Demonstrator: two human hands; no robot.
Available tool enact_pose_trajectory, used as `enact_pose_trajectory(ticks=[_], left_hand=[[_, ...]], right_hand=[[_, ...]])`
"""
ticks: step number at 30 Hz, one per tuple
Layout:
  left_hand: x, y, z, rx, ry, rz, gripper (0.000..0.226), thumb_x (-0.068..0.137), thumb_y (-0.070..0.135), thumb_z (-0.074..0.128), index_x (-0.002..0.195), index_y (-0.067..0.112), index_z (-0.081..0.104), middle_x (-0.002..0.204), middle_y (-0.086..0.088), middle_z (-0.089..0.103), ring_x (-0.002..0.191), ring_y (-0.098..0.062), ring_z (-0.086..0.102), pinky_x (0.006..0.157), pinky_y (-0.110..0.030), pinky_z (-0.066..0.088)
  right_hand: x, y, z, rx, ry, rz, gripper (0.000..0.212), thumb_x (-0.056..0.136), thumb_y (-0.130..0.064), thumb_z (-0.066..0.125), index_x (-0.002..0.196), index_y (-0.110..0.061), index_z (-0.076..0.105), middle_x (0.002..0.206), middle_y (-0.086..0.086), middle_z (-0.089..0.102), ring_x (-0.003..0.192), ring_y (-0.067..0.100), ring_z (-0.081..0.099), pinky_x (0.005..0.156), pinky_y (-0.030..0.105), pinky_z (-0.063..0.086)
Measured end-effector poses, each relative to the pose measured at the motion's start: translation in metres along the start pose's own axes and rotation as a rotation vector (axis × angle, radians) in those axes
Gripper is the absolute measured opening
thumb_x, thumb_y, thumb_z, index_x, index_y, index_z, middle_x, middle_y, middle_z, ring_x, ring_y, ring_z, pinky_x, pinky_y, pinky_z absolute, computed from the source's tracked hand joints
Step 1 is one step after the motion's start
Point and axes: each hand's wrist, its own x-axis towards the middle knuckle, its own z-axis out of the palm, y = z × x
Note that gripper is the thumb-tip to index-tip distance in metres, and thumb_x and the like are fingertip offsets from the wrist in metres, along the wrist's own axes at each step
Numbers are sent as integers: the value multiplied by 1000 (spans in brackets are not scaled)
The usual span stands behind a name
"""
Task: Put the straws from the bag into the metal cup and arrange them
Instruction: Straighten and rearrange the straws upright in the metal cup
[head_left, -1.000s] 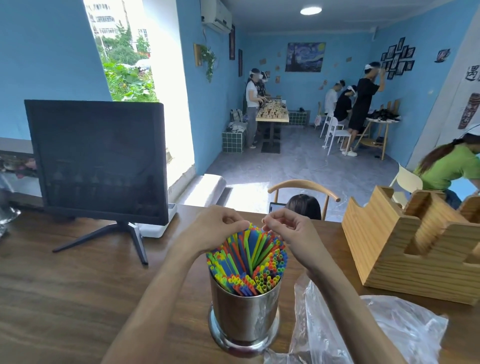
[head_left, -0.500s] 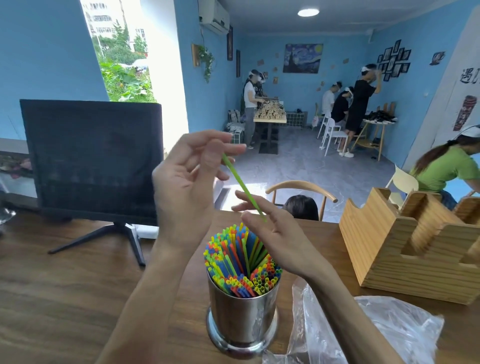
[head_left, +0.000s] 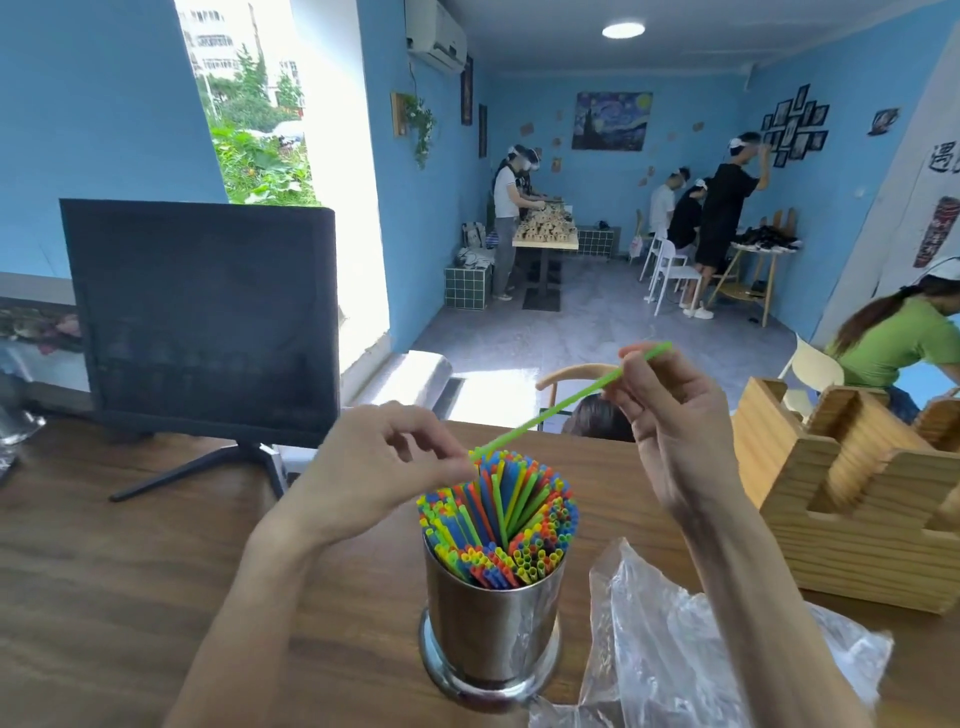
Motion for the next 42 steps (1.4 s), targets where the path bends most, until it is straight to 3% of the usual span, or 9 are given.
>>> enact_pose_trajectory(ticks=[3,5,7,10,17,20,24,30,42], left_hand=[[1,-7,10,189,-191,6,7,77,40,85,79,39,79,88,18,69,87,0,58,73,-21,45],[2,-12,16,240,-245,-4,5,82,45,80,85,41,79,93,19,66,93,-1,60,78,-22,45],[3,-13,17,205,-200,-13,5,85,42,77,84,37,78,91,18,69,93,-2,62,76,-22,47],[2,-11,18,122,-135,-18,5,88,33,76,83,33,76,87,16,72,87,-4,64,78,-32,52],[7,-24,21,109,53,-24,8,92,38,69,89,45,72,94,20,70,94,-1,64,80,-34,56],[10,-29,23,121,61,-61,5,92,44,66,94,46,70,102,21,69,97,3,62,82,-32,55],[10,-33,22,122,-105,-197,33,84,67,62,113,52,65,114,23,66,102,4,62,87,-32,57],[10,-39,27,0,-59,-250,17,92,31,73,108,35,77,97,17,76,92,0,69,80,-23,60],[8,-51,35,-127,13,-330,9,94,39,67,93,42,76,90,21,75,90,0,70,83,-29,60]], right_hand=[[1,0,19,-144,13,-80,17,86,-22,73,103,-24,74,85,-3,75,81,20,76,74,27,59],[0,3,29,-274,-6,-141,35,93,-3,68,120,-25,62,84,8,75,76,25,77,70,32,61],[-6,11,33,-382,-65,-128,40,91,0,71,118,-27,57,86,17,73,72,27,76,69,40,62],[-19,34,28,-687,-222,-48,16,89,-14,79,99,-23,70,85,-2,73,74,16,74,73,46,60],[-29,46,13,-1020,-431,-49,11,76,-38,88,74,-31,80,90,-20,68,108,3,54,89,10,36],[-22,40,10,-974,-476,46,4,83,-40,82,83,-36,80,96,-21,68,108,2,56,91,17,40],[-13,41,0,-878,-206,179,16,97,-42,65,110,-39,74,102,-19,72,95,-1,65,79,18,49],[-14,49,-13,-675,-214,553,23,88,-39,75,95,-17,80,90,-2,79,84,8,74,64,13,53],[-10,57,-16,-578,-215,669,38,96,-41,65,98,-6,79,92,7,79,86,15,76,72,18,57]])
